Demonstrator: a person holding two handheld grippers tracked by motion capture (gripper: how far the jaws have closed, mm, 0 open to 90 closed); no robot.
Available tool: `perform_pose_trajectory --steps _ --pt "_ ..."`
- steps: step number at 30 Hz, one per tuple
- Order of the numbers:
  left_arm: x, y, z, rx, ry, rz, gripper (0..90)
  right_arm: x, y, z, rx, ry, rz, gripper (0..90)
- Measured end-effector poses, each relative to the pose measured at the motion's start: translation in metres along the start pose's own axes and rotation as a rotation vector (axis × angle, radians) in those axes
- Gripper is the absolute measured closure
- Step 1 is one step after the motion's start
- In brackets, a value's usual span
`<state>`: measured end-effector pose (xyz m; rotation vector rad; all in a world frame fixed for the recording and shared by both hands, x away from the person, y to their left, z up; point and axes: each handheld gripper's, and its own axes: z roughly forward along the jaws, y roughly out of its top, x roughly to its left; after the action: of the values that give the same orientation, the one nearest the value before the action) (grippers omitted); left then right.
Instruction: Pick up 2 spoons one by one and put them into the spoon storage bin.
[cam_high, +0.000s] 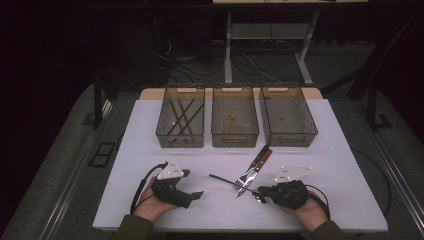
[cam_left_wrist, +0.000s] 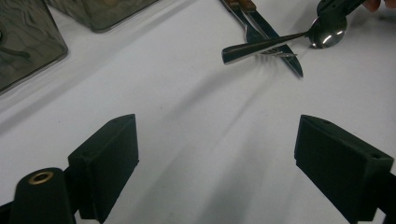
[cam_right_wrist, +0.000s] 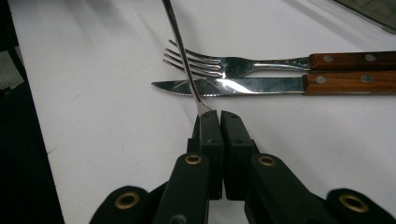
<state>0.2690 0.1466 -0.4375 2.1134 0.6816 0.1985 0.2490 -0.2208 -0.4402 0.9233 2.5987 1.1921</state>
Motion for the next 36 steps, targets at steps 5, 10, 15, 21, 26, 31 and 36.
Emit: perform_pose_trajectory --steps 5,10,15,21,26,31,36 --pt "0.001 0.0 -0.001 -0.009 0.005 -0.012 6.0 -0.001 0.0 -0.002 -0.004 -0.019 -0.002 88.2" --pt "0.001 0.0 0.0 -0.031 -0.011 -0.014 0.0 -0.007 0.001 -0.01 -0.034 -0.042 0.022 88.2" --pt "0.003 -0.001 0.001 -0.044 -0.021 -0.002 0.0 -0.012 0.002 -0.016 -0.049 -0.073 0.043 88.2" --pt "0.005 -0.001 -0.001 -0.054 -0.006 0.005 0.0 -0.017 0.005 -0.02 -0.068 -0.1 0.058 88.2" --pt "0.004 0.0 -0.001 -0.047 0.011 0.013 0.0 -0.02 0.007 -0.023 -0.086 -0.118 0.074 88.2" --pt "0.004 0.0 0.0 -0.037 0.009 0.021 0.0 -0.026 0.011 -0.027 -0.104 -0.135 0.088 88.2" --pt "0.004 0.0 0.0 -0.037 0.008 0.017 0.0 -0.032 0.013 -0.033 -0.114 -0.156 0.11 88.2"
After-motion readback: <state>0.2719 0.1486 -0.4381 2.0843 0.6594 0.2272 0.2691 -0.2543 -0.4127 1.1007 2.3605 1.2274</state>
